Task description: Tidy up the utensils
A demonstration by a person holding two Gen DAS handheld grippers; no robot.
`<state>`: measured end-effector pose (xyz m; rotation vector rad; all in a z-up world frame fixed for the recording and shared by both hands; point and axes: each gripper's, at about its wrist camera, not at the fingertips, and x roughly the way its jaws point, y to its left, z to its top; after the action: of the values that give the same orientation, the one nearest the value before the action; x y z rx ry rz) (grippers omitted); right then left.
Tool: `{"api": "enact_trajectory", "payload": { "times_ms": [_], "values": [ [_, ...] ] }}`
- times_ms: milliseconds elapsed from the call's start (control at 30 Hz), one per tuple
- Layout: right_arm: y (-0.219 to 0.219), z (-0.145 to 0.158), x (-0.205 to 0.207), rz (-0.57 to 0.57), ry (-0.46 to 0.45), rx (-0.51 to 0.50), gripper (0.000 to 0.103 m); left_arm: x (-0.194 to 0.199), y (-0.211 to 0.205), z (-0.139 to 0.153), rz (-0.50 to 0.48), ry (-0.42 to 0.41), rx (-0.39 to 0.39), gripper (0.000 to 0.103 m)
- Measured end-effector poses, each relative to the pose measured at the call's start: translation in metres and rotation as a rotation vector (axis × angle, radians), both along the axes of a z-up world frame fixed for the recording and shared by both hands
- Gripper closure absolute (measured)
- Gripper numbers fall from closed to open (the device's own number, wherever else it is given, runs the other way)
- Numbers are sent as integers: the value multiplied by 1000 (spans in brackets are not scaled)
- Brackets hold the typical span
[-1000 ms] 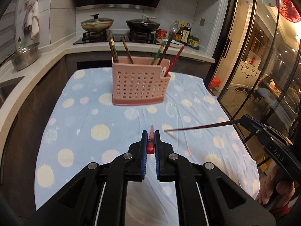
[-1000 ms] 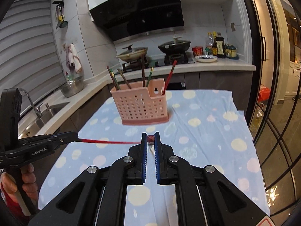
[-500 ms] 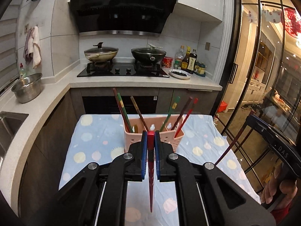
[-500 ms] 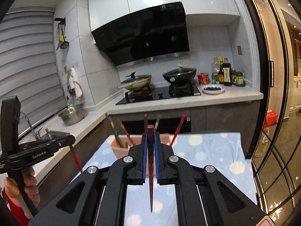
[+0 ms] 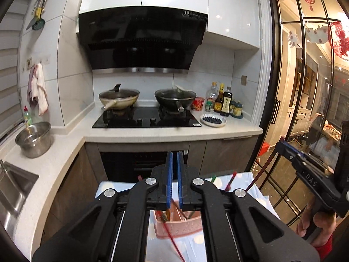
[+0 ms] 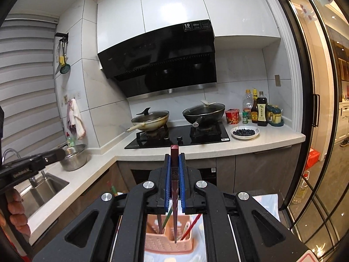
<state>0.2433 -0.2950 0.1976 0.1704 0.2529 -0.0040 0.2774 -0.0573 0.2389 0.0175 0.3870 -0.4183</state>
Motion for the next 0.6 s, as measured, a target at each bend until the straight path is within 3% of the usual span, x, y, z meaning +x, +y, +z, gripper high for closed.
{"api": "enact_trajectory", "payload": {
  "times_ms": [167, 267, 433, 533, 600],
  "values": [
    [-1, 0, 18, -3, 12, 2, 96, 12, 1, 12, 9, -17, -9, 100],
    [2, -13, 16, 9, 33, 3, 96, 13, 3, 1, 1, 4, 2, 99],
    [5, -35, -2, 10, 58, 5, 96, 13, 14, -52, 15, 113, 43, 99],
    [7, -43, -23, 5, 59, 0, 96, 16, 26, -95, 45, 219, 62, 97],
    [9, -46, -38, 5, 61, -3, 96, 15, 36, -125, 72, 286, 76, 88]
  ]
}}
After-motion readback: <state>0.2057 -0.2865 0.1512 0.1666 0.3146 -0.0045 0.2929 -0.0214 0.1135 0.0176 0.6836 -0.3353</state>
